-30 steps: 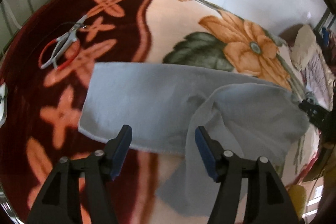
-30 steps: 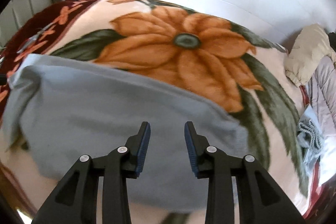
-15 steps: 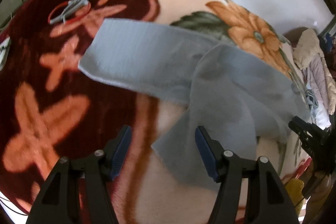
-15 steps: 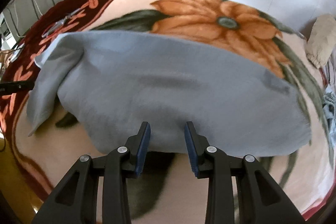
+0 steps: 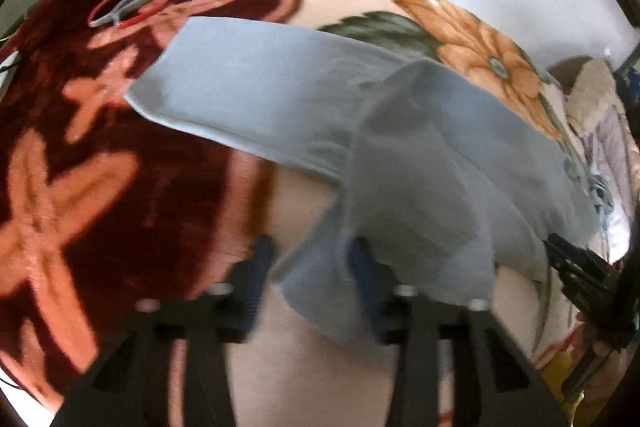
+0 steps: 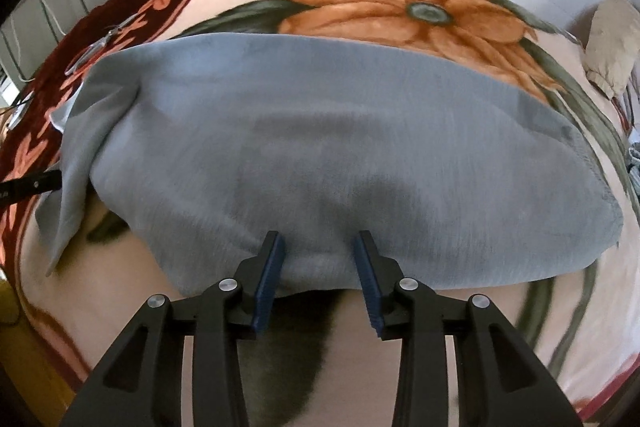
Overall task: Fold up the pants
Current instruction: 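Grasp the folded leg edge with the left gripper and smooth it flat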
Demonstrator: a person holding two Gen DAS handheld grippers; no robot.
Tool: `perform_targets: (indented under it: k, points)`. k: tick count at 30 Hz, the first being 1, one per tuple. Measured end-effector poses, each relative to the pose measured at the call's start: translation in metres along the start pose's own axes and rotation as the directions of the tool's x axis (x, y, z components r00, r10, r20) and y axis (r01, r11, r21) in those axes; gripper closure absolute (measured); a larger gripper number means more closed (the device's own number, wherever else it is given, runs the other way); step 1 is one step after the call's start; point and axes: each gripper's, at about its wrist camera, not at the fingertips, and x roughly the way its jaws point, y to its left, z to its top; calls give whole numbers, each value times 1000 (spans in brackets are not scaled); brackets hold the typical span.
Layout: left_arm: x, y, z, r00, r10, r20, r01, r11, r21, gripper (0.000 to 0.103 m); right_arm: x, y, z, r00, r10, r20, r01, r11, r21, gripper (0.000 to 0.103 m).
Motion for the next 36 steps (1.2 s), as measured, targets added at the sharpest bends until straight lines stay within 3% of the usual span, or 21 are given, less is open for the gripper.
perform_targets:
  k: [1,4,9,14,18,22,28,36]
  points:
    - [0,-3,-1,999,-32,-9,32,999,-3,92,0,0,1,1000,2,-2,-2,1000,11,64]
    - [-11,-10,1,999,-28,24,27,999,20,101,0,-4,2,1000,25,1,-25,999,37,63]
    - [-56,-12,17,987,10,159,-24,996,85,101,-1,-7,1,999,46,11,-46,998,37,63]
    - [-83,-1,67,962,97,255,-137,980,141,101,-2,-5,0,999,33,12,-34,999,35,63]
    - [-68,19,111,951,179,252,-222,963,154,101,-2,-2,4,1000,19,-10,-18,999,26,63]
    - [-41,44,134,961,197,195,-224,966,130,101,-11,-7,27,996,65,-57,-65,998,-3,63]
    - [-9,55,131,967,208,145,-225,968,115,101,-11,-1,88,994,84,-65,-97,972,-214,63]
    - [-4,56,126,966,208,152,-227,966,124,101,44,35,146,990,76,-121,-127,860,-495,63]
